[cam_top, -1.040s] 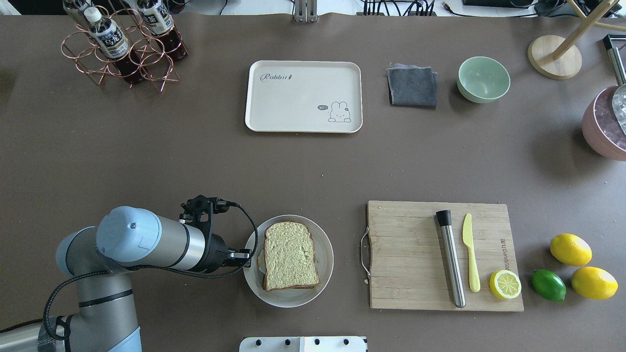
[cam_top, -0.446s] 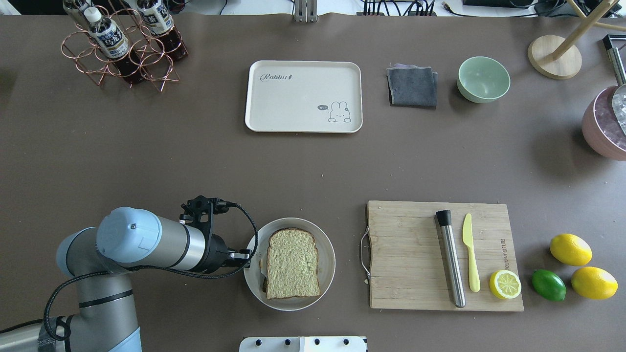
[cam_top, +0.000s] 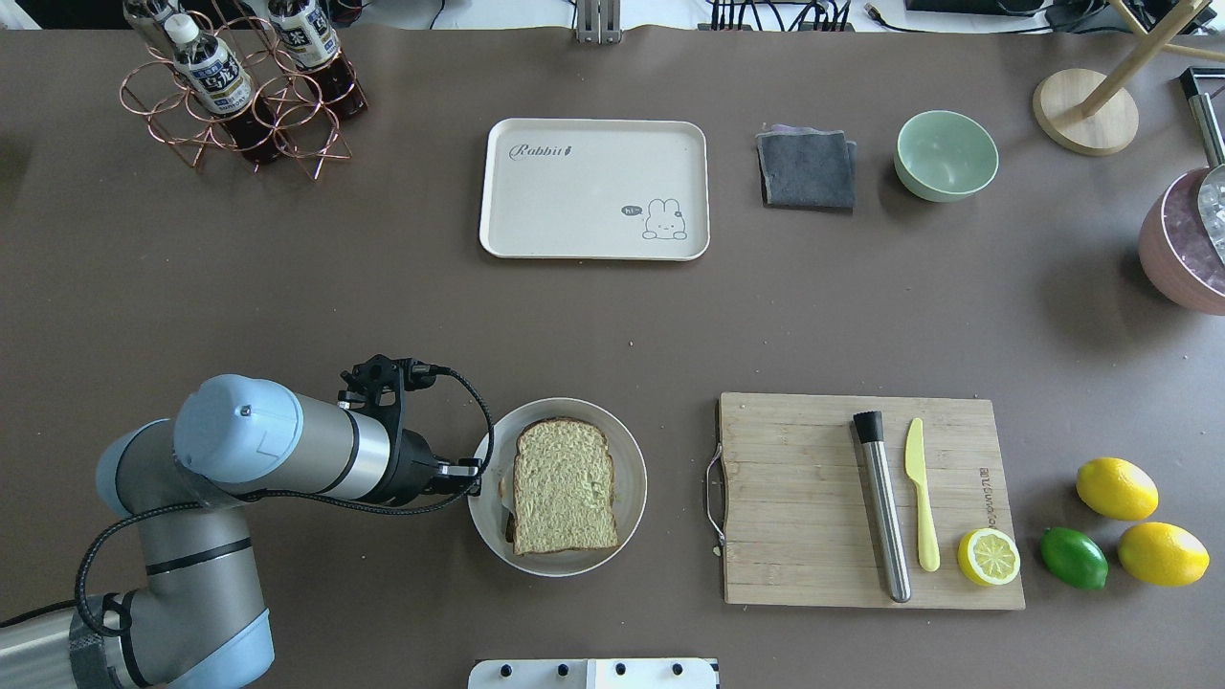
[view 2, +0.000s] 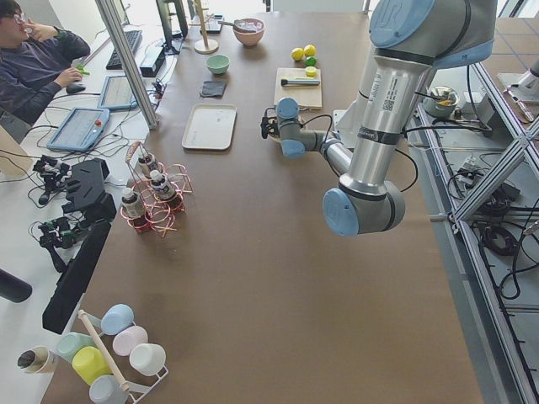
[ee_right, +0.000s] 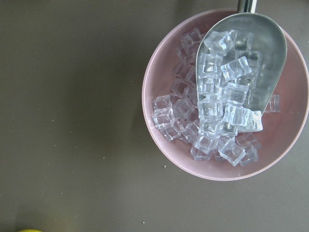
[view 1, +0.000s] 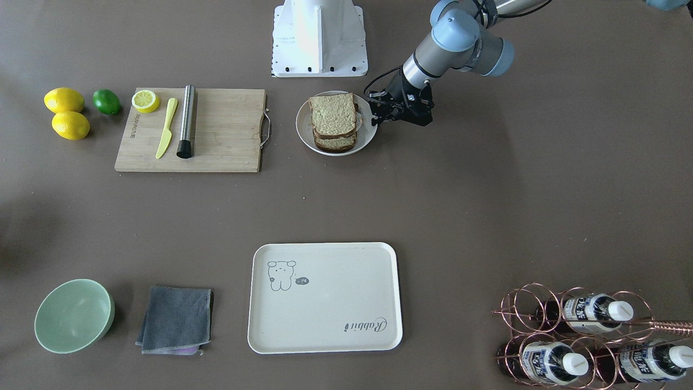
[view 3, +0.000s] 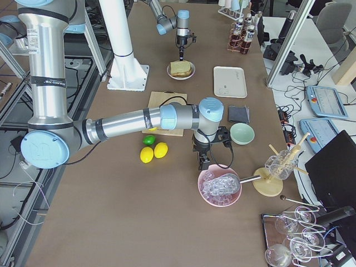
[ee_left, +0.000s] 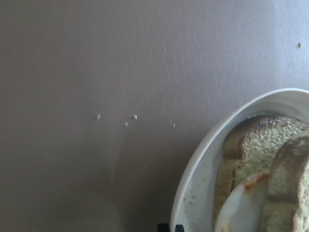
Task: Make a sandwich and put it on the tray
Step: 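Lift the plate with the left gripper and carry it onto the tray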
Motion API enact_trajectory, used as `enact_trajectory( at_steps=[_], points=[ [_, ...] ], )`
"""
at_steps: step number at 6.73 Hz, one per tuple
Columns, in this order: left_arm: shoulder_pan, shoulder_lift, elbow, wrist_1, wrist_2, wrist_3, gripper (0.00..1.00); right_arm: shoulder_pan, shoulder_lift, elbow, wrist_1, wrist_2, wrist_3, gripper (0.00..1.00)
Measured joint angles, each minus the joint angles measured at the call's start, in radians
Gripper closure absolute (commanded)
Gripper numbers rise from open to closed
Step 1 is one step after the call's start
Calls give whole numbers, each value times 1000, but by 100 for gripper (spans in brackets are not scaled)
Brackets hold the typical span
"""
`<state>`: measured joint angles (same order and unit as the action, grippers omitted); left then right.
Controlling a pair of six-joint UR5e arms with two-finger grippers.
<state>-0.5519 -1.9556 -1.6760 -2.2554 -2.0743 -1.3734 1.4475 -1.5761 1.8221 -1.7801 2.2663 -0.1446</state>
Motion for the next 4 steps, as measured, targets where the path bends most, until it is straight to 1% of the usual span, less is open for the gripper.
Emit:
enact_trajectory(
  at_steps=[1,2,4],
  points=[
    [-65,-67,83,-1,-54,22,100,0,0,-11,1,2,-1,0],
    [-122,-141,187,-3,-94,58,100,0,0,-17,2,3,-1,0],
    [-229,-293,415,-4,-184,142,100,1,1,-20,1,4,-1,0]
  ],
)
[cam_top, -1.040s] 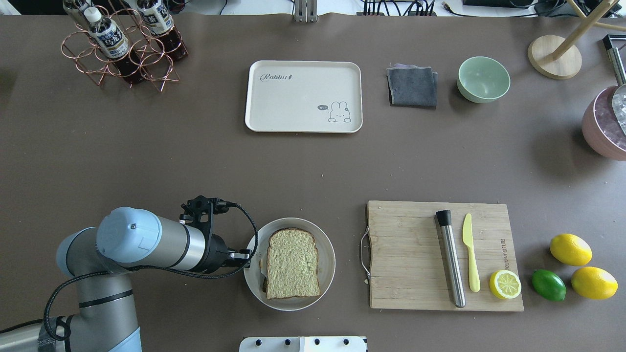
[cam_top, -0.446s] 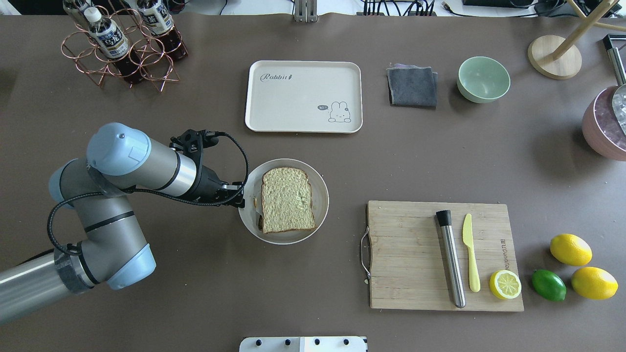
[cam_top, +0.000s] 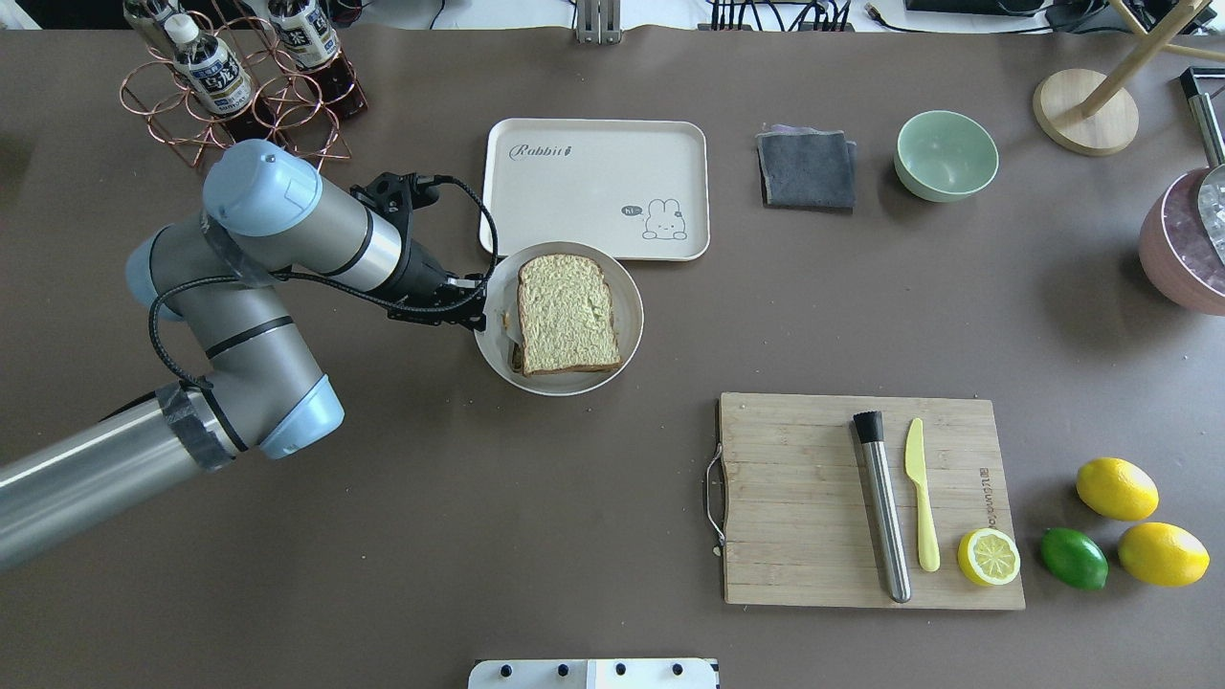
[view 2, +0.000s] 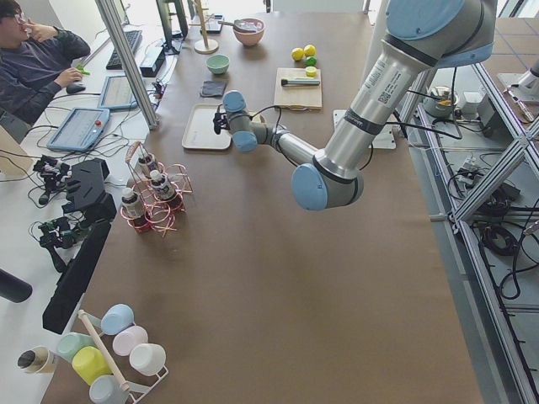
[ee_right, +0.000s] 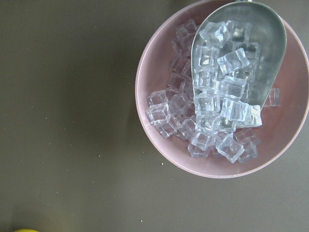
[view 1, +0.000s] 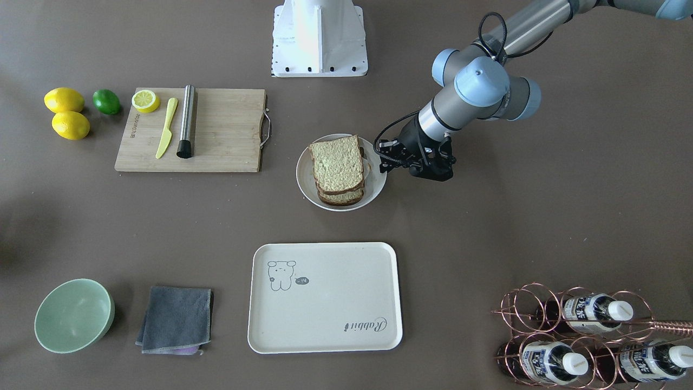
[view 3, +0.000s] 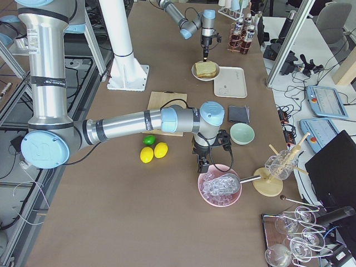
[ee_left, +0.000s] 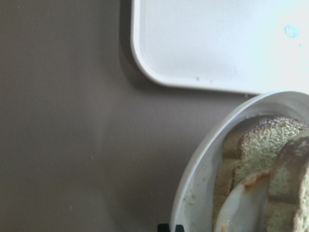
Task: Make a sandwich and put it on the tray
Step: 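Lift the plate with the left gripper and carry it onto the tray, then release the plate on the tray and withdraw the left arm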
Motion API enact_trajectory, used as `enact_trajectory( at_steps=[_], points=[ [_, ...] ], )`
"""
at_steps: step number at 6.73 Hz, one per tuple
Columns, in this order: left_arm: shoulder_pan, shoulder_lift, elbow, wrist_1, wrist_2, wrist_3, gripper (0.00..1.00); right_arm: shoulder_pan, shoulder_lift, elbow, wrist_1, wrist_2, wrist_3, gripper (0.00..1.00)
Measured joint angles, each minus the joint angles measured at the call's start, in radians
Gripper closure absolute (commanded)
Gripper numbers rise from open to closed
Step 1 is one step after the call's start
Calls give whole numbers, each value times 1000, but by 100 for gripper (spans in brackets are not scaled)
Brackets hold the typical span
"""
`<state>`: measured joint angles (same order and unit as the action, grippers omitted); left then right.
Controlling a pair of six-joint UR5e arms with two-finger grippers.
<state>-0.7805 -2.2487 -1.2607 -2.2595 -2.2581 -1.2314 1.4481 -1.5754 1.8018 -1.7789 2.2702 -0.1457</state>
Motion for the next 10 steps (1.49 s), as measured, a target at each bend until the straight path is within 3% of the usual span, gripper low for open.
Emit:
enact_trajectory(
  at_steps=[4,6,7,8,10],
  points=[
    [-92,-302,443,-14,-29,99,100,0,5,-7,1,0,2,0],
    [-93,-391,585,-46,-21,123,100,0,3,-9,0,0,2,0],
    [-87,-406,607,-55,-12,127,92,0,1,-10,0,0,2,0],
    [-81,-412,615,-62,-2,130,3,0,-1,-10,1,0,2,0],
    [-78,-411,616,-79,5,144,2,0,-1,-8,5,0,1,0]
  ],
)
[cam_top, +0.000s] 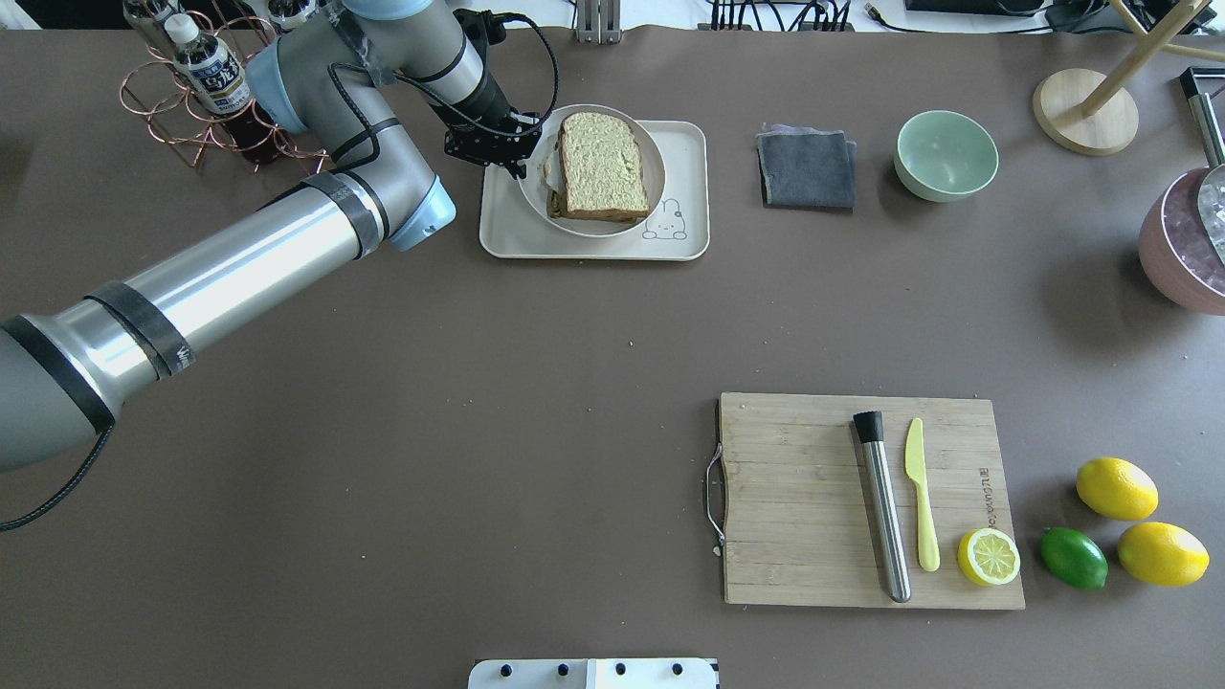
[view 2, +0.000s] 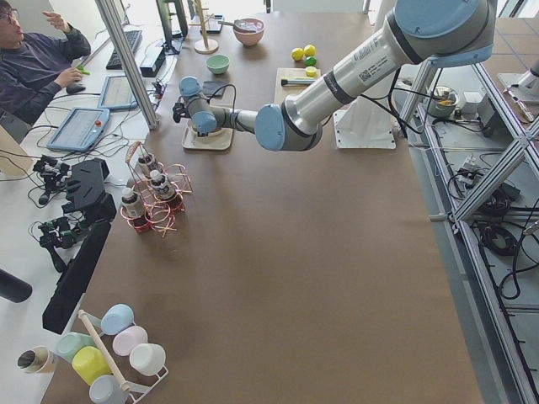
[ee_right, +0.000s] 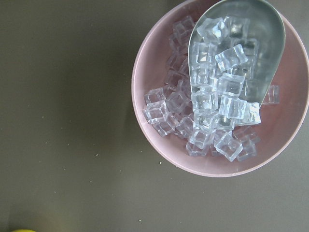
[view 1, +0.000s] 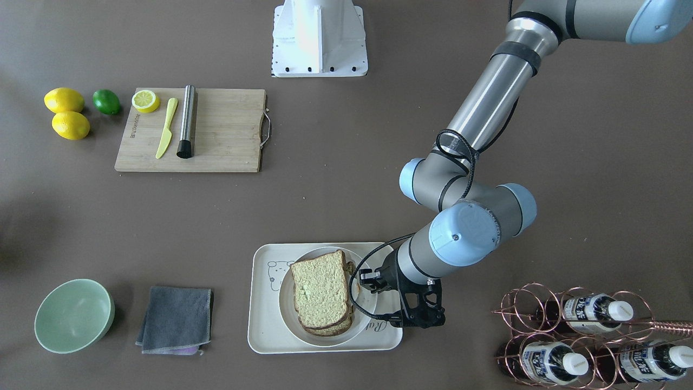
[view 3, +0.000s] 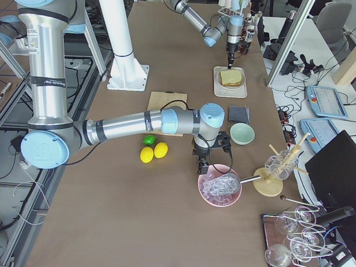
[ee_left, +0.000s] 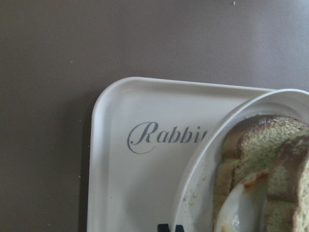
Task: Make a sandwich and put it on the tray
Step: 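Release the plate on the tray and withdraw the left arm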
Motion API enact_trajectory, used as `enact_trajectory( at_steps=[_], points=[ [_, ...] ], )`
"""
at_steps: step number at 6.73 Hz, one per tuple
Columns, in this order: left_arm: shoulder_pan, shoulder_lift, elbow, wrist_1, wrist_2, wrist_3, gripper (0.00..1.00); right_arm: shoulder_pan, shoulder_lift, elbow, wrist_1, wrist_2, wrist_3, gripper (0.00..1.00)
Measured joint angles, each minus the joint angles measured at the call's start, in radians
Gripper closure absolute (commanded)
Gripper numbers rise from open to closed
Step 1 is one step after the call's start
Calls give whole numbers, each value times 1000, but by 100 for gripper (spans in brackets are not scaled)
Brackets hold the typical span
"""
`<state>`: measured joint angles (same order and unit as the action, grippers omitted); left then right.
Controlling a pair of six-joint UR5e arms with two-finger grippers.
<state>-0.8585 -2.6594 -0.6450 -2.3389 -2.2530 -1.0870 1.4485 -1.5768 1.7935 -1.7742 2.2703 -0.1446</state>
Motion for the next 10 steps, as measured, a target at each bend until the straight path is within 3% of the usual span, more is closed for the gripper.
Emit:
enact_trajectory(
  at_steps=[2,3,5,8,10],
  points=[
    [-6,29,-43,-6,0,7,2,1,0,1,1,0,-1,0],
    [-12,83,-124,-1,-1,4,2,1,0,1,2,0,-1,0],
    [-25,235,-389,91,-4,-1,2,1,2,1,2,0,-1,0],
    [-97,564,-936,391,-8,50,2,1,0,0,2,-3,-3,0],
    [-212,786,-1193,576,-8,290,2,3,-9,0,2,-7,-3,0]
  ],
)
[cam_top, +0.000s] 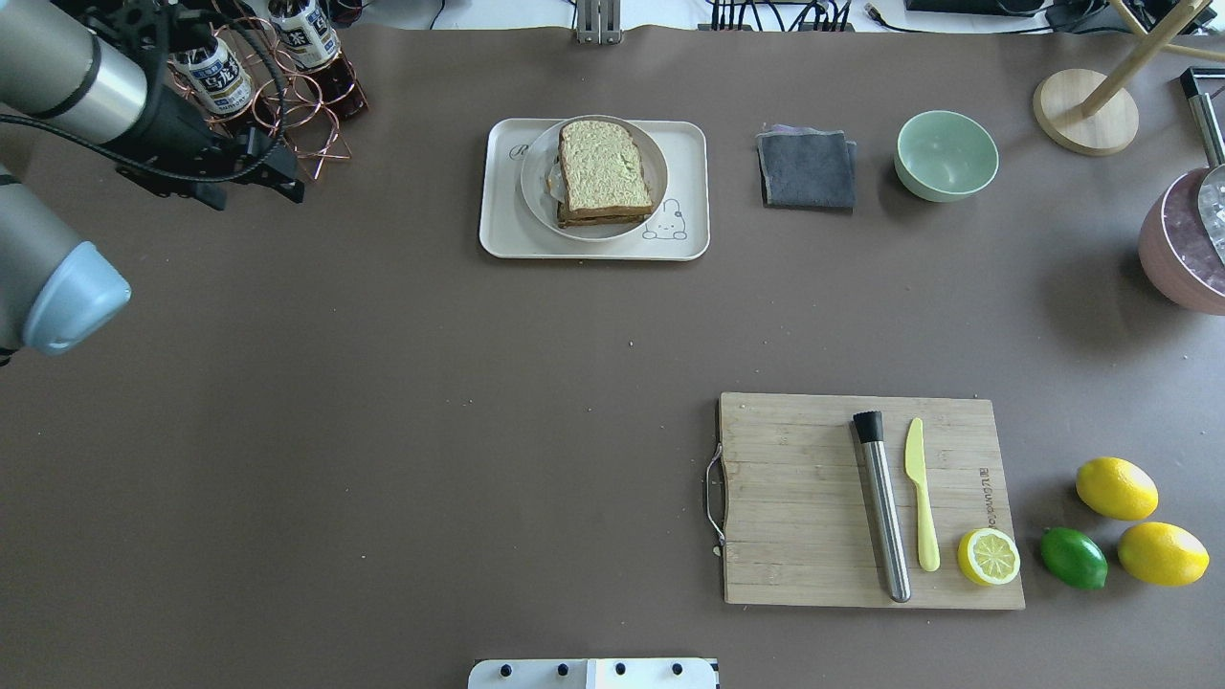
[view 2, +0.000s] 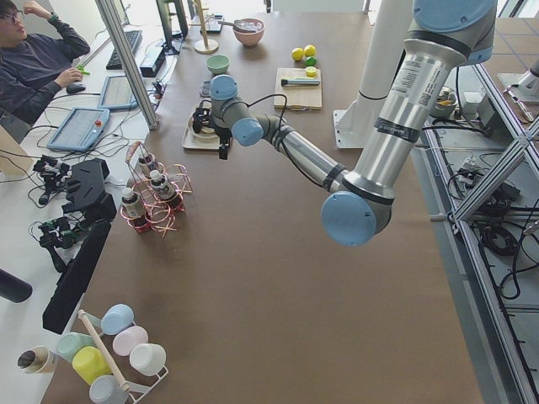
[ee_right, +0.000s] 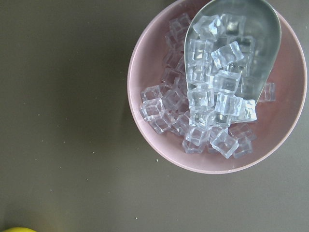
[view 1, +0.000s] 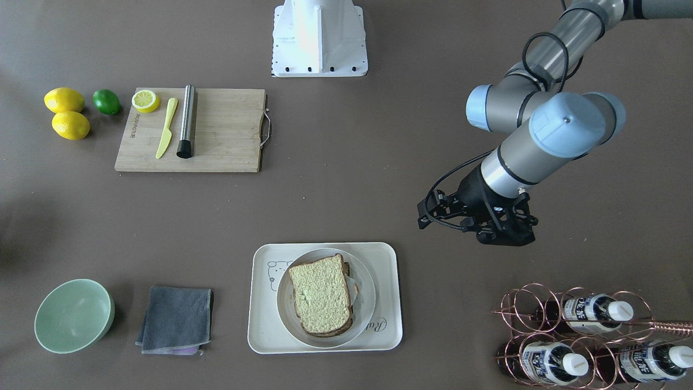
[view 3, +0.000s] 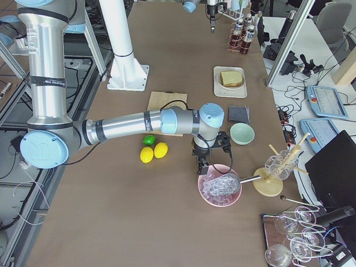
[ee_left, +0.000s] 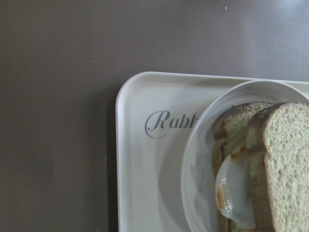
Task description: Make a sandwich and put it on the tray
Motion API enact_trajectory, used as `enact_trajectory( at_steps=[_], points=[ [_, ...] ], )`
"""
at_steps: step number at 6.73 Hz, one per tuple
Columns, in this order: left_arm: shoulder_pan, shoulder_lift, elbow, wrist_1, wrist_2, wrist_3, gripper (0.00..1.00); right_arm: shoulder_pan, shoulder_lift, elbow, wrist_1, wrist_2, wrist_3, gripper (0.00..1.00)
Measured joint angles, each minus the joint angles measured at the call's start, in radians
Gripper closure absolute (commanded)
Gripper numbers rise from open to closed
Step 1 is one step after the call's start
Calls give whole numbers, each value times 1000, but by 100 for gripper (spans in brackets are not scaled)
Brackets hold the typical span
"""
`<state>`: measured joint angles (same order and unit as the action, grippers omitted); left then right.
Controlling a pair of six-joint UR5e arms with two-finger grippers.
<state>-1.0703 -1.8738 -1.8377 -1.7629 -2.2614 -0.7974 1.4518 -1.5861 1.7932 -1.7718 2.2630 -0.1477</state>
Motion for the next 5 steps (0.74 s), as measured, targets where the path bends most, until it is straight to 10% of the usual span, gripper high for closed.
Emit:
enact_trajectory(
  at_steps=[5],
  points=[
    [-439,200,28,385,4,920,2,29,-23,-28,0,-2,-3,0]
  ],
)
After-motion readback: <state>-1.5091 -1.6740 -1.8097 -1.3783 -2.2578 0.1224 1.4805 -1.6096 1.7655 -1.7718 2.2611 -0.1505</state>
